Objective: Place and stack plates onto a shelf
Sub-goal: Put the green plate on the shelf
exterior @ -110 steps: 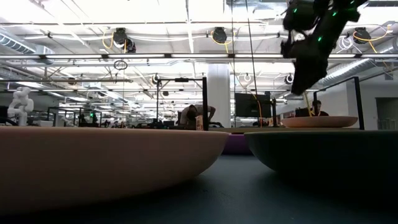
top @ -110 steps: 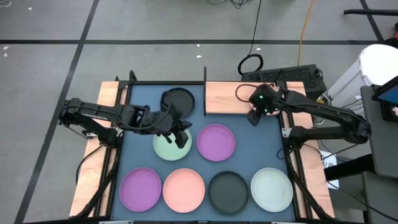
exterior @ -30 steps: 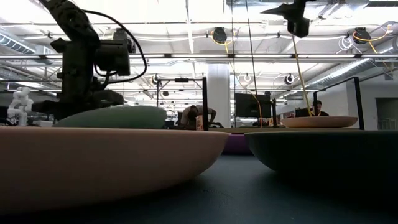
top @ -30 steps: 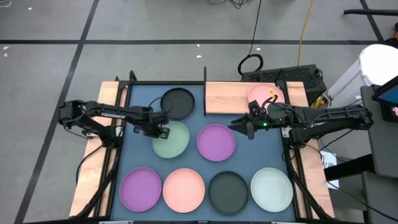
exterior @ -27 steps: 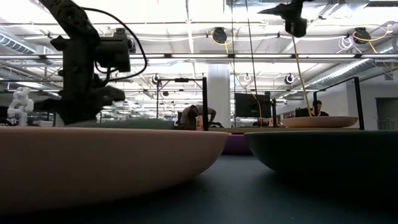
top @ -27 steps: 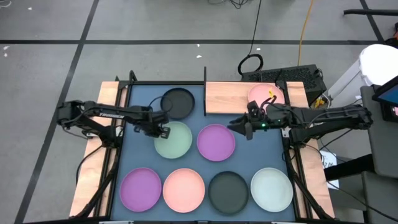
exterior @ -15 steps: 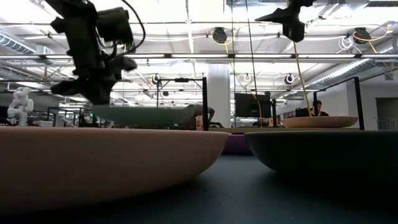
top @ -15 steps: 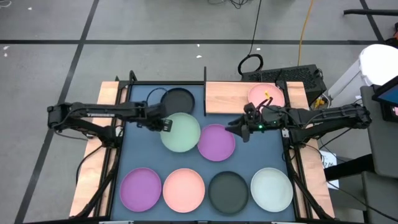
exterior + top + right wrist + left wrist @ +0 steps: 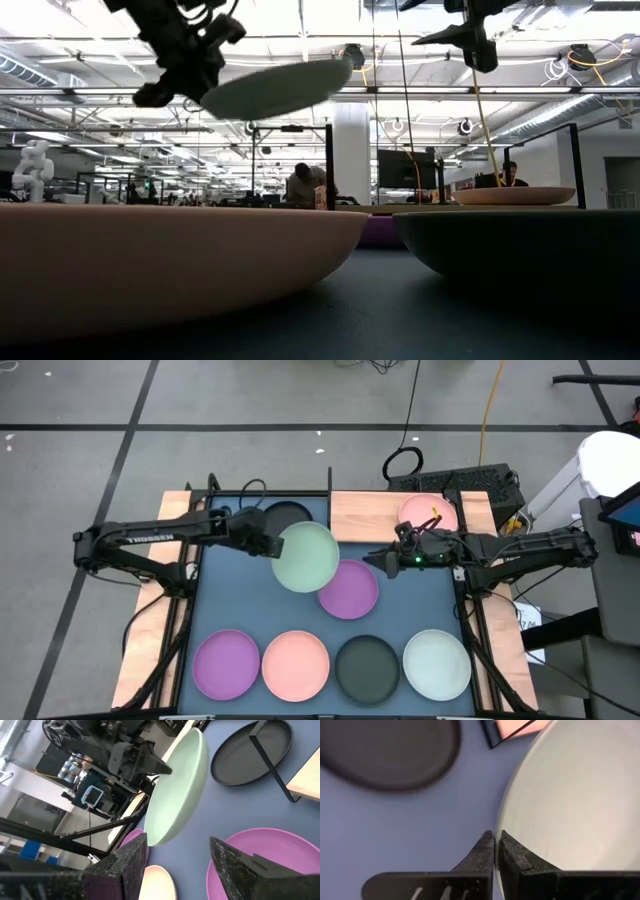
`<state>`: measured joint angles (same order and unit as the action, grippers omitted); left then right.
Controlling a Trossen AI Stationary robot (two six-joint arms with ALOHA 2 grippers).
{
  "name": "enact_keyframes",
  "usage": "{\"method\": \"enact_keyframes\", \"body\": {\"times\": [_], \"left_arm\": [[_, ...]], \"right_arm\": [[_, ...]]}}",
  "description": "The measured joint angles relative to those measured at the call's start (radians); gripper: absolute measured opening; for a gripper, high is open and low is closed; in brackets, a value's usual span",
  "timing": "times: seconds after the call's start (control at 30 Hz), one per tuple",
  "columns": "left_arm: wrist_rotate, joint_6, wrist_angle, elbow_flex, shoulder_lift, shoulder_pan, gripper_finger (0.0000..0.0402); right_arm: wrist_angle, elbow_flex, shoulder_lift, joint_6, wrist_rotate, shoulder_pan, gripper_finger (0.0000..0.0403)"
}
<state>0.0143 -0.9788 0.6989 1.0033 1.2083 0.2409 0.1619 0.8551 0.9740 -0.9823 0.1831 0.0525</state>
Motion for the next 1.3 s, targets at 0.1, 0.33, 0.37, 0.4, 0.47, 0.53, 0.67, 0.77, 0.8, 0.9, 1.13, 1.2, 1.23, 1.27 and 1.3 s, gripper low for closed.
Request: {"method": "enact_keyframes", "body": {"times": [0.1,0.33,0.37,0.4,0.47,0.53,0.67,0.77,0.8,0.9,1.13,1.2,1.23,1.27,1.3], "left_arm": [[-0.001,0.006,0.001,0.044,0.000,0.000,0.0008],[-0.069,0.001,0.002,0.136,0.000,0.000,0.0008],[-0.077,0.001,0.002,0.148,0.000,0.003,0.0008],[-0.081,0.001,0.001,0.160,0.002,0.006,0.0008],[-0.084,0.000,-0.001,0.186,0.014,0.011,0.0008],[-0.085,0.005,0.010,0.206,0.030,0.018,0.0008],[-0.085,0.025,0.009,0.240,0.082,0.021,0.0008],[-0.085,0.041,0.017,0.266,0.129,0.018,0.0008],[-0.091,0.042,0.021,0.277,0.144,0.013,0.0008],[-0.147,0.047,0.045,0.318,0.188,-0.006,0.0008],[-0.318,0.097,0.060,0.444,0.270,-0.045,0.0008],[-0.355,0.107,0.059,0.473,0.290,-0.052,0.0008],[-0.373,0.107,0.060,0.484,0.298,-0.054,0.0008],[-0.390,0.109,0.064,0.492,0.305,-0.056,0.0008],[-0.412,0.110,0.067,0.498,0.312,-0.059,0.0008]], "right_arm": [[-0.002,0.000,-0.008,0.000,0.000,0.000,0.0199],[-0.020,0.000,-0.032,-0.003,0.013,0.000,0.0199],[-0.022,0.000,-0.035,-0.018,0.028,0.000,0.0199],[-0.017,0.000,-0.039,-0.049,0.038,0.000,0.0199],[0.008,0.000,-0.045,-0.123,0.053,0.000,0.0199],[0.015,0.000,-0.044,-0.170,0.054,-0.001,0.0199],[0.024,0.000,-0.044,-0.228,0.054,0.000,0.0199],[0.038,0.000,-0.044,-0.255,0.084,0.000,0.0199],[0.039,0.000,-0.044,-0.262,0.096,0.000,0.0199],[0.038,0.000,-0.044,-0.263,0.111,-0.001,0.0199],[0.064,0.000,-0.044,-0.234,0.200,-0.001,0.0198],[0.076,0.000,-0.044,-0.221,0.229,-0.001,0.0196],[0.076,0.000,-0.044,-0.208,0.241,-0.001,0.0193],[0.074,0.000,-0.044,-0.192,0.253,-0.001,0.0190],[0.074,0.000,-0.044,-0.178,0.263,-0.001,0.0186]]}}
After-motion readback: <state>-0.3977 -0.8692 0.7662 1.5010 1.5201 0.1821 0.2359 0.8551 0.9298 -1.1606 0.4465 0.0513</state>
